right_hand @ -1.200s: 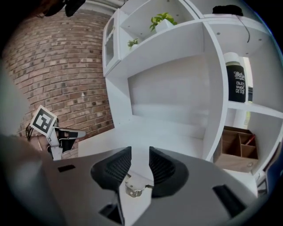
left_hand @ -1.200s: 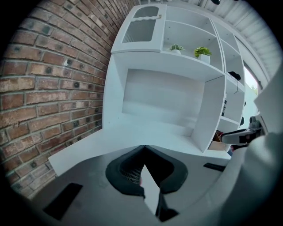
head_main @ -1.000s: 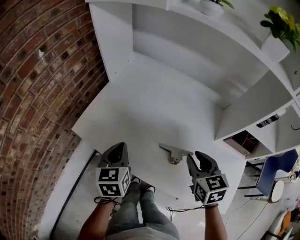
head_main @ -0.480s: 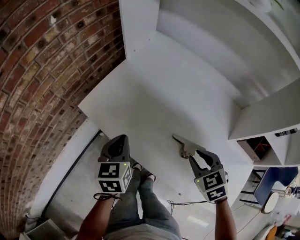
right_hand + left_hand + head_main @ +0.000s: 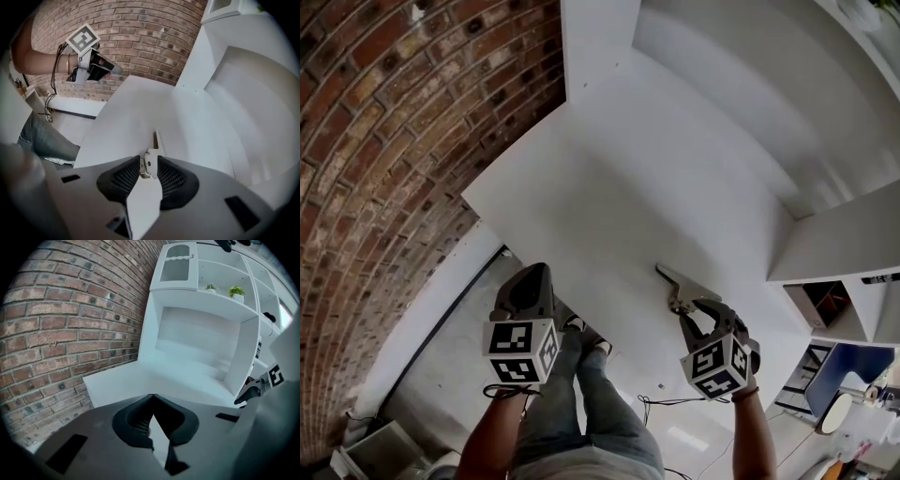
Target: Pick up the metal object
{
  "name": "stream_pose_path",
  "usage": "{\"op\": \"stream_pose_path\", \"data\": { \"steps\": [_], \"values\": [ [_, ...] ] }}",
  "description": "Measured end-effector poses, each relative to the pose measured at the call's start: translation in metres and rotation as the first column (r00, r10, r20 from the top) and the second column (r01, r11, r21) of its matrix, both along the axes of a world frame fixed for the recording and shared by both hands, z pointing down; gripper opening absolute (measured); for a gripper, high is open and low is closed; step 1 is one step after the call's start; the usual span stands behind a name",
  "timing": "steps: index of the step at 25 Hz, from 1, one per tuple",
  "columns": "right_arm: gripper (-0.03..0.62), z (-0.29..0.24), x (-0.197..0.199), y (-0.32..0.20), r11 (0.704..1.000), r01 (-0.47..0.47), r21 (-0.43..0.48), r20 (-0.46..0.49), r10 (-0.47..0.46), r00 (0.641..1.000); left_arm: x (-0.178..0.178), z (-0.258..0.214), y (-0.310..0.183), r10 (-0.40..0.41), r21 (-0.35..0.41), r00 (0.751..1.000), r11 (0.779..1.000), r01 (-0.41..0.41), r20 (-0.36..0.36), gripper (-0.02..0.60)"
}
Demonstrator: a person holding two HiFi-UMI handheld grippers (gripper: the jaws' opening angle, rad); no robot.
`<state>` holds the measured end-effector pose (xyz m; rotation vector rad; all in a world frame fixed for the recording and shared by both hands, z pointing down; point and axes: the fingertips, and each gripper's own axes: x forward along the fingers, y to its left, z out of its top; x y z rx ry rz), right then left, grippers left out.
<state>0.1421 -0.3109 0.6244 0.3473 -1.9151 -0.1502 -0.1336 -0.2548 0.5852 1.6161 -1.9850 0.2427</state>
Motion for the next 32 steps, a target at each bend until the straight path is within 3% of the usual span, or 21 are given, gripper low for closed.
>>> {"op": "stream_pose_path", "data": {
  "steps": [5,13,20,32],
  "values": [
    [0.101,0.01,-0.003,-0.001,0.998,0.059,0.039,-0.076,-0.056,0.996,-0.004,0.005,0.006,-0.02,-0.006,1.0,1.0,0.02,-0.001,0.005],
    [0.098,0.021,-0.002,-0.002,0.994,0.08,0.069,-0.134,-0.07,0.988,-0.007,0.009,0.008,-0.024,-0.014,1.0,1.0,0.024,-0.004,0.005],
    [0.069,0.021,-0.001,-0.005,0.994,0.056,0.091,-0.129,-0.044,0.991,-0.006,0.012,0.005,-0.008,-0.021,1.0,1.0,0.008,-0.007,0.005],
    [0.067,0.019,-0.001,-0.006,0.999,0.04,0.036,-0.113,-0.036,0.993,0.004,0.011,-0.009,0.034,-0.023,0.999,0.999,-0.034,-0.011,0.005]
  ]
}}
